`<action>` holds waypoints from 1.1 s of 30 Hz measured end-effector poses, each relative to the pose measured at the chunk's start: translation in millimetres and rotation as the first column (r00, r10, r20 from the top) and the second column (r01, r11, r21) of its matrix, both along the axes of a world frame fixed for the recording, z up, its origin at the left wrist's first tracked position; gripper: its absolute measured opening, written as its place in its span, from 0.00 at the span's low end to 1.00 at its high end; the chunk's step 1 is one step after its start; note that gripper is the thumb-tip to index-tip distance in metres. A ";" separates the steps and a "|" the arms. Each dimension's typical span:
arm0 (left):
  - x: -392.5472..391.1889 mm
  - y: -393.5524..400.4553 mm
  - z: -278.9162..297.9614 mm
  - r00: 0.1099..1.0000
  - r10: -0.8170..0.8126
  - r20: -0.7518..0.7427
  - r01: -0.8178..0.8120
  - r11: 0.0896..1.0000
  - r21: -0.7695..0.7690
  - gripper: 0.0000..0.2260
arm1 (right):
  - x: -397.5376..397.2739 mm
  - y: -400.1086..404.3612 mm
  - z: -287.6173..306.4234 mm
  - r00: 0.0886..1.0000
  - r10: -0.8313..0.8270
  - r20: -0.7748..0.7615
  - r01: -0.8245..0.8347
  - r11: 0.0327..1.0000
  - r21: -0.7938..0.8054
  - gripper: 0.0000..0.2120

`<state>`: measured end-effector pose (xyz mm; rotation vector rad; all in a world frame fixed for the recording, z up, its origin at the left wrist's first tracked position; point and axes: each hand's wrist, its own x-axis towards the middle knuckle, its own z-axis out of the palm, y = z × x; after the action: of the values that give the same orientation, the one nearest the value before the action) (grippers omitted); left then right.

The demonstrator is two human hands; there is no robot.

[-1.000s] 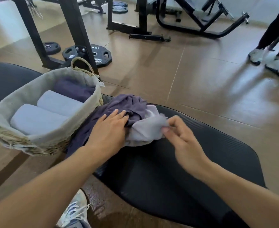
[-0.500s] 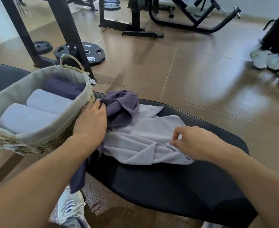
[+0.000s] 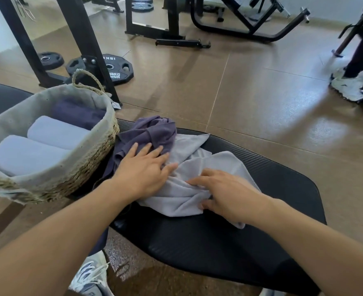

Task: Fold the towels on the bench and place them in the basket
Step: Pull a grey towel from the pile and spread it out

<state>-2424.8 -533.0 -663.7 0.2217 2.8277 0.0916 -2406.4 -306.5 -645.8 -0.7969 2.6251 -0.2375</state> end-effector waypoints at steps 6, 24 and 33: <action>-10.6 -11.3 -7.5 0.981 0.185 -0.054 -0.189 0.979 -0.076 0.39 | -3.0 7.5 12.4 0.999 -0.050 -0.021 0.052 0.990 0.128 0.21; 7.9 41.7 -13.0 0.966 -0.162 -0.203 0.233 0.885 0.403 0.17 | -38.2 64.8 25.2 0.932 -0.361 -0.030 0.360 0.915 0.182 0.26; 4.7 42.1 -0.6 0.974 -0.149 -0.170 0.205 0.897 0.392 0.08 | -49.4 68.2 15.1 0.943 -0.333 0.011 0.316 0.904 0.287 0.25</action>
<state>-2420.1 -491.0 -664.3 0.5978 2.8740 0.6544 -2455.8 -238.2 -630.7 -0.2497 2.6409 0.0268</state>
